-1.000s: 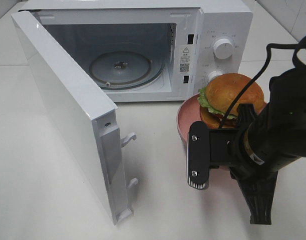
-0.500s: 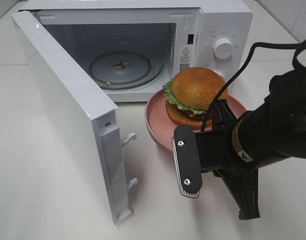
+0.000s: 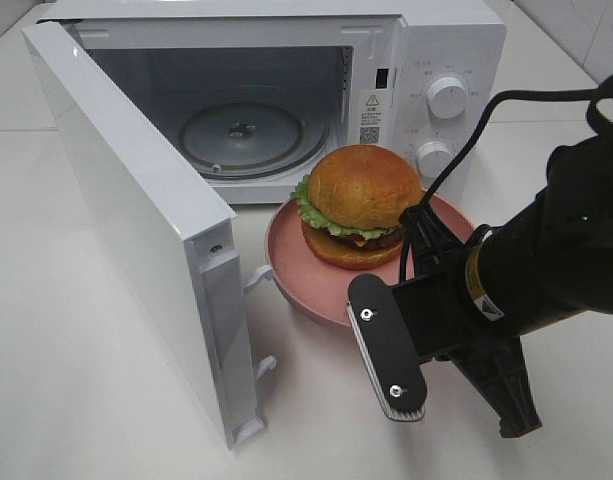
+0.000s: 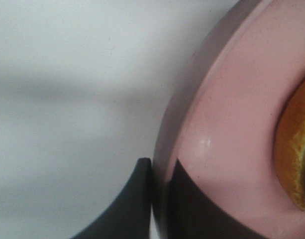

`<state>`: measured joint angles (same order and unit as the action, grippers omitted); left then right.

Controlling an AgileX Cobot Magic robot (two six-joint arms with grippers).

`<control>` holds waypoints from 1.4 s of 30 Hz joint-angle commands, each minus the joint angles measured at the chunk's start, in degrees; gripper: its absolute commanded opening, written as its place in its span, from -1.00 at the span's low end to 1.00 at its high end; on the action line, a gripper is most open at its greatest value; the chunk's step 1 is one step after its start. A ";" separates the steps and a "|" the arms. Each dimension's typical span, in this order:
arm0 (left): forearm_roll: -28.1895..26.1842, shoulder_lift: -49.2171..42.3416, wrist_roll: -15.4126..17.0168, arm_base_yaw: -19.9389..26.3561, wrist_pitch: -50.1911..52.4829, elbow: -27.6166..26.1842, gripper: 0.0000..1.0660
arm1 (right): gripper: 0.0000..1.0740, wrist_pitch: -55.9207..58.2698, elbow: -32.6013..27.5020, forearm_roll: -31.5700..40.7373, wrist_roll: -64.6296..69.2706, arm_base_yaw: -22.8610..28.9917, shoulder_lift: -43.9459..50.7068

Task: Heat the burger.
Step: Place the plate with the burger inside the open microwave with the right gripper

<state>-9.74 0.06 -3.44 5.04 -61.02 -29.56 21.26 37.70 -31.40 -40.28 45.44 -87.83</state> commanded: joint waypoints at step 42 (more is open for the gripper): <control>-0.46 -0.06 0.11 0.06 -0.23 0.00 0.88 | -1.00 -2.92 6.82 32.95 -53.11 -13.35 0.40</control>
<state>-9.74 0.06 -3.44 5.04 -61.02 -29.56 21.77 43.49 1.95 -92.70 32.26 -87.83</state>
